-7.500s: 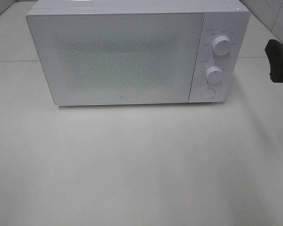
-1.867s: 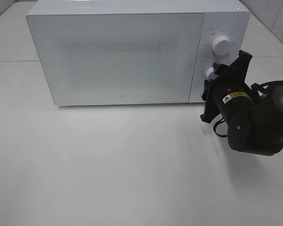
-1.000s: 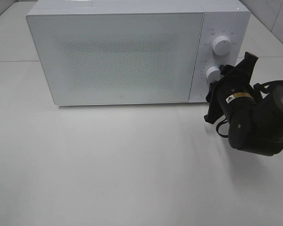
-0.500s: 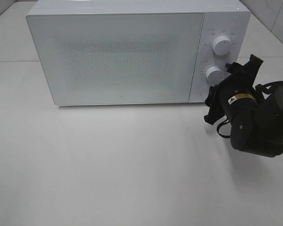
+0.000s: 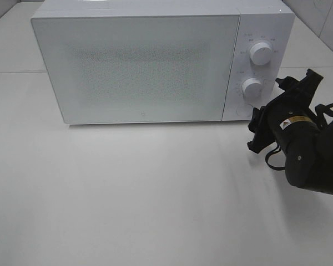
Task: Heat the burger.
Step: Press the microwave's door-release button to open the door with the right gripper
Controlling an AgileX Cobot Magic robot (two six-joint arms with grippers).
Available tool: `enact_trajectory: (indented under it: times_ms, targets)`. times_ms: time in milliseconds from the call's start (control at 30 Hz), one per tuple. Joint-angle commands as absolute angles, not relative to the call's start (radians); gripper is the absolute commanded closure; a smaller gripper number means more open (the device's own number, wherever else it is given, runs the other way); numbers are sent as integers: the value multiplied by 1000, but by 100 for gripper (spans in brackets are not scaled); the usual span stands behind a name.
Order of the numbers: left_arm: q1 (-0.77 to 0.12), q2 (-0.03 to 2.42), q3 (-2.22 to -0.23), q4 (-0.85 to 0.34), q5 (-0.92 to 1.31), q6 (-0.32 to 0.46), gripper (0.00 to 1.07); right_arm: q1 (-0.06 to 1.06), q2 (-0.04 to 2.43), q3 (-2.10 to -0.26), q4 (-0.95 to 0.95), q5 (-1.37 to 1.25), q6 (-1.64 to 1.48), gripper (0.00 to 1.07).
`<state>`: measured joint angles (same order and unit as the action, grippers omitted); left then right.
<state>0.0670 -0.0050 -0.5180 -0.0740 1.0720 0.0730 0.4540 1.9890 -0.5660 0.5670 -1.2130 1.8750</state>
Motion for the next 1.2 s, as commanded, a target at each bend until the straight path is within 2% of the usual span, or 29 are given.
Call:
enact_trajectory:
  times_ms: [33,200,400,500,633,700,800,833,1000,1067,1200]
  targets:
    - [69,-22,-516,-71,1070,68,6,450,1953,-541,557,-1295,1867,37]
    - [69,-22,-516,-71,1070,68,6,451,1896,-477,557,-1295,1783,37]
    - [69,-22,-516,-71,1070,68,6,451,1763,-385,544,-1295,1508,37]
    - [69,-22,-516,-71,1070,68,6,451,1683,-346,508,-1287,1348,37]
    - [69,-22,-516,-71,1070,68,6,451,1560,-309,357,-1267,1042,37]
    - [69,-22,-516,-71,1070,68,6,451,1541,-307,331,-1250,995,37]
    - [69,-22,-516,-71,1070,68,6,451,1476,-303,257,-1148,846,37]
    - [69,-22,-516,-71,1070,68,6,451,1435,-303,233,-1042,750,37]
    - [69,-22,-516,-71,1070,68,6,451,1368,-303,208,-822,624,37]
    - [69,-22,-516,-71,1070,68,6,450,1305,-303,162,-604,518,37]
    - [69,-22,-516,-71,1070,68,6,450,1264,-317,180,-434,466,37]
